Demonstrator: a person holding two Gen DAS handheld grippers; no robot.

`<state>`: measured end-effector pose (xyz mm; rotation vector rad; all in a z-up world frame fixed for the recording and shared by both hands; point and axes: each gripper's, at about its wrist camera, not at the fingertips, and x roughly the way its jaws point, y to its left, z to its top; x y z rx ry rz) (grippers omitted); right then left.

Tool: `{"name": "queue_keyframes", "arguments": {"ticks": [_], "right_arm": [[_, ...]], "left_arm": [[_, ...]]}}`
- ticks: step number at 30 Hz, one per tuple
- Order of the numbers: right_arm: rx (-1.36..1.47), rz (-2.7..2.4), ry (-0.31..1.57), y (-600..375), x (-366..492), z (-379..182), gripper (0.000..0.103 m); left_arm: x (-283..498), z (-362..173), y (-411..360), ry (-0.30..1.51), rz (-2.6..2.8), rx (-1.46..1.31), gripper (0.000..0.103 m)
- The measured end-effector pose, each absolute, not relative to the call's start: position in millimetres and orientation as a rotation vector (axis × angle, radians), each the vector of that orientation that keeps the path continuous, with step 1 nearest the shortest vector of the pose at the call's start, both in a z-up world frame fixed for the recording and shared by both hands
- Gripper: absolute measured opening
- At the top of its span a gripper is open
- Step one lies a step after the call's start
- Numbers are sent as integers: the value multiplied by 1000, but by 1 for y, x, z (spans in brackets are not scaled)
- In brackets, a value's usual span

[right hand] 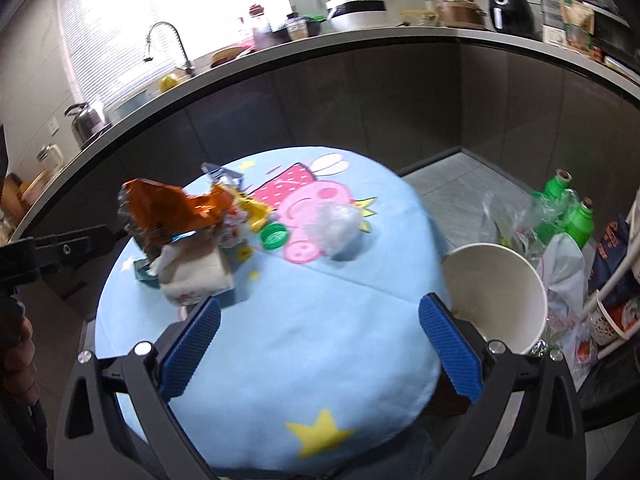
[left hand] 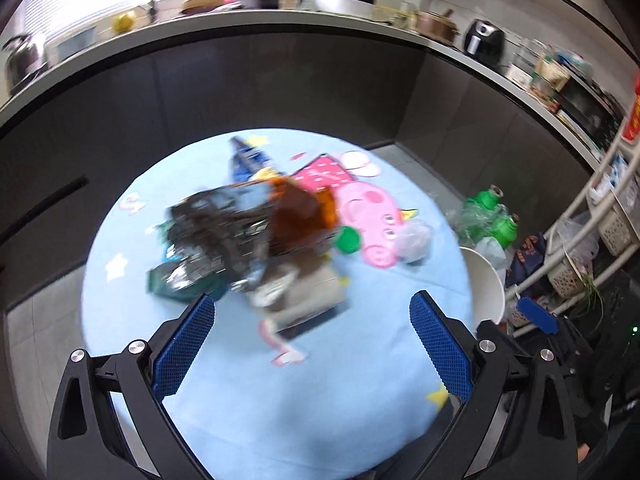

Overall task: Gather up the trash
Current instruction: 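Open both grippers to drop the leaflet and tray into the bin, then grasp the silver-orange chip bag with the right gripper while the left grasps the green wrapper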

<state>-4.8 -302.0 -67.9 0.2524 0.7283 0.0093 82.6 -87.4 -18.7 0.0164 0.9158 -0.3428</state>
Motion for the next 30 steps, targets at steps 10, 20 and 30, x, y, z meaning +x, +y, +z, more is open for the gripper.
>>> {"name": "queue_keyframes", "arguments": {"ticks": [10, 20, 30], "right_arm": [[131, 176, 749, -223, 34, -54, 99], [-168, 310, 696, -152, 118, -30, 99], [-54, 299, 677, -164, 135, -15, 16]], "left_arm": [[78, -33, 18, 942, -216, -124, 94], [81, -39, 43, 953, -207, -176, 94], [90, -50, 39, 966, -259, -193, 94]]}}
